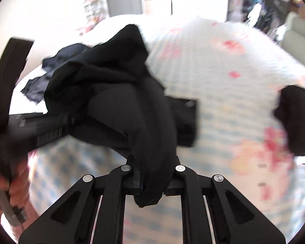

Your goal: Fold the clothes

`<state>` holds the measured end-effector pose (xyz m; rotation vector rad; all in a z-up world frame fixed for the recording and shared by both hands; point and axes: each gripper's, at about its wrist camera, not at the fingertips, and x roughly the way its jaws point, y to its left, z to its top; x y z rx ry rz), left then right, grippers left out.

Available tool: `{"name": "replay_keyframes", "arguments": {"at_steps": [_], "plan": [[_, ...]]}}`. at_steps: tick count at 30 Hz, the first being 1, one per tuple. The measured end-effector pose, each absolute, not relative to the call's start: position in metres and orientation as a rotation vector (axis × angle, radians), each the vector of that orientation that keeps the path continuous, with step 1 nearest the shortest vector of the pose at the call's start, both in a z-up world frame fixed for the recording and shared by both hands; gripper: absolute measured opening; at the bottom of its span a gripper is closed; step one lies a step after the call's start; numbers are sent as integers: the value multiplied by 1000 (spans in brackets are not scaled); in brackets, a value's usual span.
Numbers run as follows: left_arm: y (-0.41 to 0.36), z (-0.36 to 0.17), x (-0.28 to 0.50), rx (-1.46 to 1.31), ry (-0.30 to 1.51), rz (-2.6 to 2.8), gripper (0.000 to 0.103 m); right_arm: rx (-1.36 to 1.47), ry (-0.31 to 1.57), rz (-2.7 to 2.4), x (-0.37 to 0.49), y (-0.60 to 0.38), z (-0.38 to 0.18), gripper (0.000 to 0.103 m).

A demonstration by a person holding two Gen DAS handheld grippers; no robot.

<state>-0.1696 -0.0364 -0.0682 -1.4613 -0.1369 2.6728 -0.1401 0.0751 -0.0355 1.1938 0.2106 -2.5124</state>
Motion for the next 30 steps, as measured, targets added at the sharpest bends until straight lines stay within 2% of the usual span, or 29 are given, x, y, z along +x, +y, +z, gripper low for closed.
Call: {"name": "replay_keyframes", "arguments": {"at_steps": [7, 10, 13, 15, 17, 18, 19, 20, 21, 22, 24, 27, 30], "plan": [[97, -62, -127, -1357, -87, 2368, 13, 1222, 236, -2762, -94, 169, -11, 9], [151, -56, -107, -1311, -86, 2257, 13, 1269, 138, -2853, -71, 215, 4, 9], [181, -59, -91, -1305, -127, 2171, 13, 1324, 125, -2913, -46, 243, 12, 9], [183, -66, -80, -1313, -147, 2143, 15, 1376, 155, -2915, -32, 249, 7, 10], [185, -72, -69, -1321, -166, 2114, 19, 1427, 99, -2881, -21, 258, -1, 22], [169, -70, -67, -1298, -249, 2109, 24, 1421, 50, -2872, -17, 261, -2, 28], [149, -67, -65, -1268, -346, 2104, 38, 1388, -17, -2867, -12, 262, -1, 30], [130, -64, -64, -1236, -443, 2096, 46, 1345, -84, -2862, -8, 263, 5, 31], [113, -59, -63, -1214, -484, 2126, 54, 1302, -141, -2858, -4, 265, 10, 32], [97, -54, -62, -1194, -513, 2164, 58, 1265, -160, -2860, 0, 265, 18, 39], [64, -43, -61, -1152, -572, 2240, 62, 1201, -187, -2832, -1, 261, 30, 48], [23, -28, -66, -1094, -675, 2312, 63, 1082, -186, -2804, -2, 238, 49, 53], [1, -16, -65, -1029, -726, 2400, 64, 1010, -88, -2900, -3, 221, 67, 58]]}}
